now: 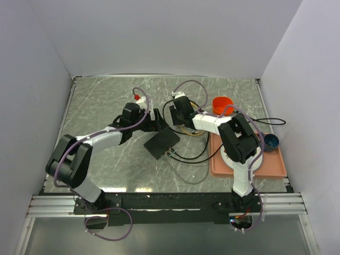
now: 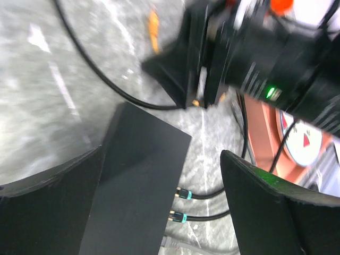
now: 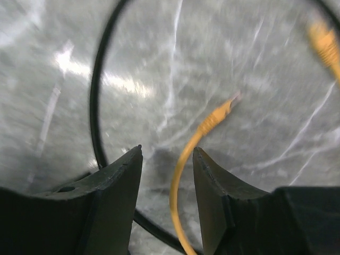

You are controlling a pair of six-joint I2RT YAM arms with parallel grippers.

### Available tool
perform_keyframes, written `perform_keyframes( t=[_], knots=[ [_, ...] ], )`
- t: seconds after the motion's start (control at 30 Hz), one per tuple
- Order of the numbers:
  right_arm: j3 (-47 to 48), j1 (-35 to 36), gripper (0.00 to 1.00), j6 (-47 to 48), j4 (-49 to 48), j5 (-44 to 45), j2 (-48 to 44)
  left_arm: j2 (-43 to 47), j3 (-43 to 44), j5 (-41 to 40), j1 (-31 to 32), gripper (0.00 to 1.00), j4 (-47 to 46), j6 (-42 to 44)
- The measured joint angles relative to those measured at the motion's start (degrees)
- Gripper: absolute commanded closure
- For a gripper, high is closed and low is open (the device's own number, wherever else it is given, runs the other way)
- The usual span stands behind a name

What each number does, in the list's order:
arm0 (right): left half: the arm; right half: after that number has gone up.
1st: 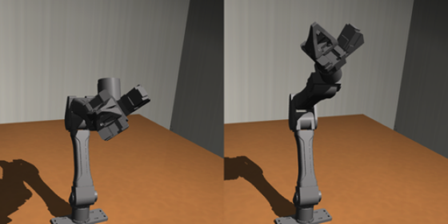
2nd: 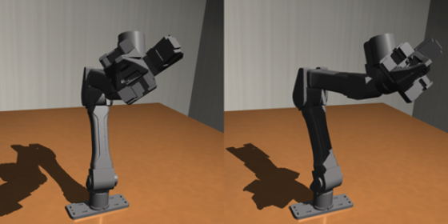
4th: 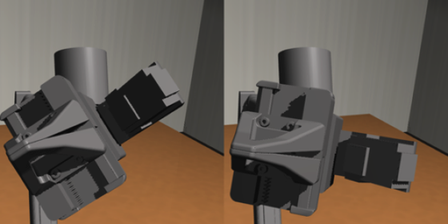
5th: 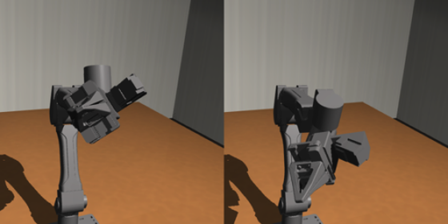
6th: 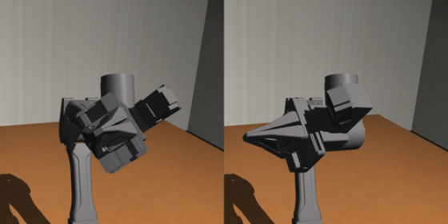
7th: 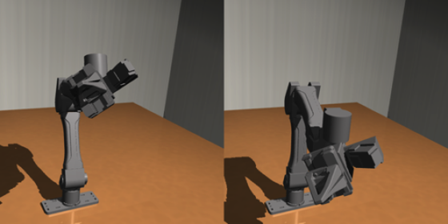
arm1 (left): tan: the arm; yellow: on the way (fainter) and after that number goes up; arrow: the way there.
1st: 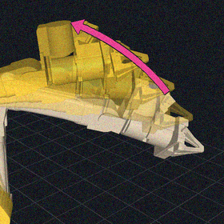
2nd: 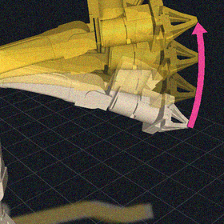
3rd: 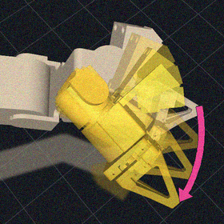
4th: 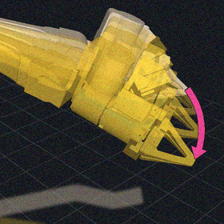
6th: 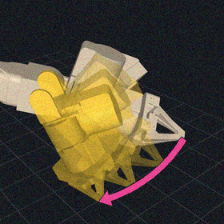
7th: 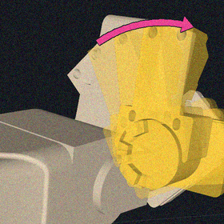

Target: Insert the plug into the switch port

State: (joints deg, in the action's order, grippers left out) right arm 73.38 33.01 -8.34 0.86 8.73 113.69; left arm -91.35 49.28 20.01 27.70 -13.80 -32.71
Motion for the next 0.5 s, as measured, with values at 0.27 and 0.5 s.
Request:
perform_keyframes(
  t=[0.27, 0.5],
  knots=[
    [-0.35, 0.7, 0.88, -1.44, 3.56, 2.54, 0.59, 8.57, -1.46, -8.94, -1.42, 0.03, 2.71, 0.07],
    [-0.7, 0.81, 1.0, -2.01, 4.28, 1.2, 0.87, 11.39, -2.32, -12.31, -1.7, 0.03, 4.07, 0.5]
  ],
)
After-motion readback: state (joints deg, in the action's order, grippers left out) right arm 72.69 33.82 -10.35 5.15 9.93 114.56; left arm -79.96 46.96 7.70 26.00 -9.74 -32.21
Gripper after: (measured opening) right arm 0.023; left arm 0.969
